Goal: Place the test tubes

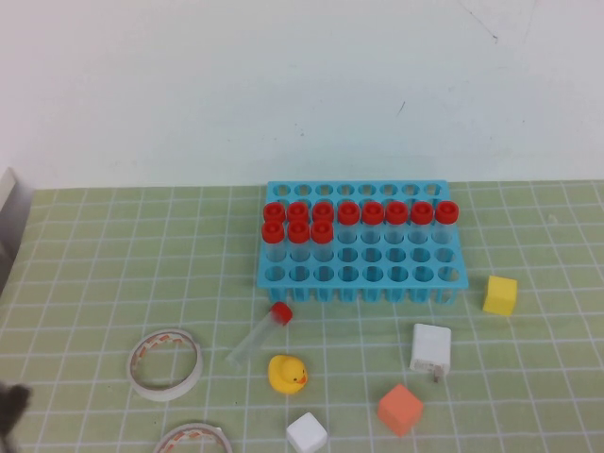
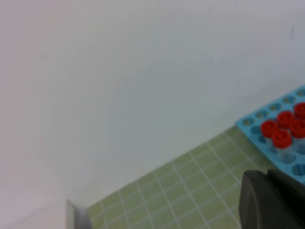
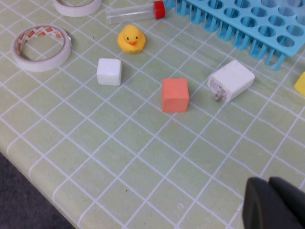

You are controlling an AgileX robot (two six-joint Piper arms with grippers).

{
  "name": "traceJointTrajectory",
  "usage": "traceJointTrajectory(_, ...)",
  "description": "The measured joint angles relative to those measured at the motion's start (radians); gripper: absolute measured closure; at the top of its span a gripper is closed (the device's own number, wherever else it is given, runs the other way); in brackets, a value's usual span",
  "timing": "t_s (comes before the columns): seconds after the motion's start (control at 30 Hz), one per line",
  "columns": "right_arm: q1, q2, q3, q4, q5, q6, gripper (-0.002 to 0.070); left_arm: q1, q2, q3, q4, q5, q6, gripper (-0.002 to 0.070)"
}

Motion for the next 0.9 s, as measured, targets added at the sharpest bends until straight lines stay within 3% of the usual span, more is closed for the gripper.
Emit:
traceJointTrajectory(0.3, 0.000, 0.000, 0.000, 0.000, 0.000, 0.000, 0.0675, 0.199, -0.260, 0.134, -0.021, -0.183, -0.236, 0.0675)
traceJointTrajectory(0.47, 0.000, 0.000, 0.000, 0.000, 0.000, 0.000, 0.0675, 0.296, -0.367, 0.259, -0.021, -0.330, -0.285, 0.0675)
traceJointTrajectory(0.63, 0.000, 0.000, 0.000, 0.000, 0.002, 0.000, 0.0675, 0.325, -0.473, 0.396, -0.017, -0.372, -0.289, 0.0675)
traceJointTrajectory(0.9, 0.000, 0.000, 0.000, 0.000, 0.007, 0.000, 0.0675, 0.325, -0.555, 0.451, -0.011, -0.192, -0.366, 0.0675)
